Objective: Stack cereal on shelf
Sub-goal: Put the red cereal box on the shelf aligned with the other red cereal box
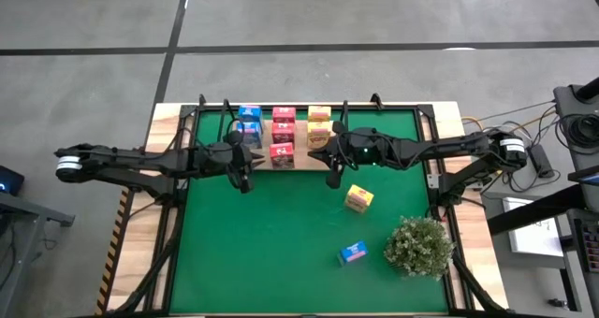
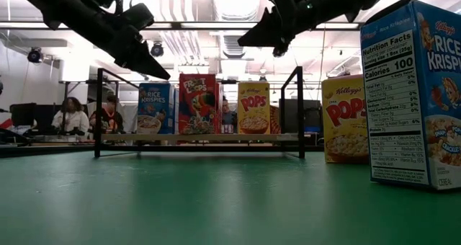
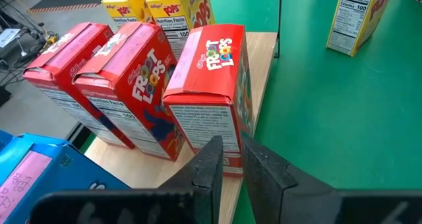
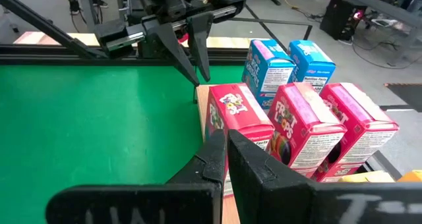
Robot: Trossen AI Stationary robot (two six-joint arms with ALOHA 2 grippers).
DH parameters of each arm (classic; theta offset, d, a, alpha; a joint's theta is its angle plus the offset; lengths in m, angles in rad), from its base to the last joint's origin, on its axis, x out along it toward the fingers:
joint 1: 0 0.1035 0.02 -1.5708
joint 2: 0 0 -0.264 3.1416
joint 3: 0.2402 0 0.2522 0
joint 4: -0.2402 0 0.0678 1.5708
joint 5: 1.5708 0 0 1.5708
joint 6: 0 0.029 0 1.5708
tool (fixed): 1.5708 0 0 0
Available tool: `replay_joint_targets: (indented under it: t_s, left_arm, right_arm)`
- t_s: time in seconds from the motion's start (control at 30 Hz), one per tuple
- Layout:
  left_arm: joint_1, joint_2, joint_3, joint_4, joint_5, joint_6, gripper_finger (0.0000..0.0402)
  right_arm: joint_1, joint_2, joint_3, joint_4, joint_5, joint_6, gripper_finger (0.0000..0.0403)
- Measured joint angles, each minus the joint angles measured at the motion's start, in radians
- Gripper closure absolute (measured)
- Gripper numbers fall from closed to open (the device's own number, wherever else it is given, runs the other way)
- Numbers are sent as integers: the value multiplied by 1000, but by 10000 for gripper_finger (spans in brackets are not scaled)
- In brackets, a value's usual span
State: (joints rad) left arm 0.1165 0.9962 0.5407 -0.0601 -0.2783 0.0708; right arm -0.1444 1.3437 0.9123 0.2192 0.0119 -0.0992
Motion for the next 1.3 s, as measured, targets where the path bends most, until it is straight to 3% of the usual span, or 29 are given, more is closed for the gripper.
replay_joint_targets:
  t_s: [1.07, 1.3]
  left_arm:
    - [1, 0, -51, 64, -10, 16, 362]
    - [6, 13, -88, 182, -54, 63, 362]
  right_arm:
    - [0, 1, -13, -5, 0, -6, 394]
    - [0, 1, -13, -5, 0, -10, 394]
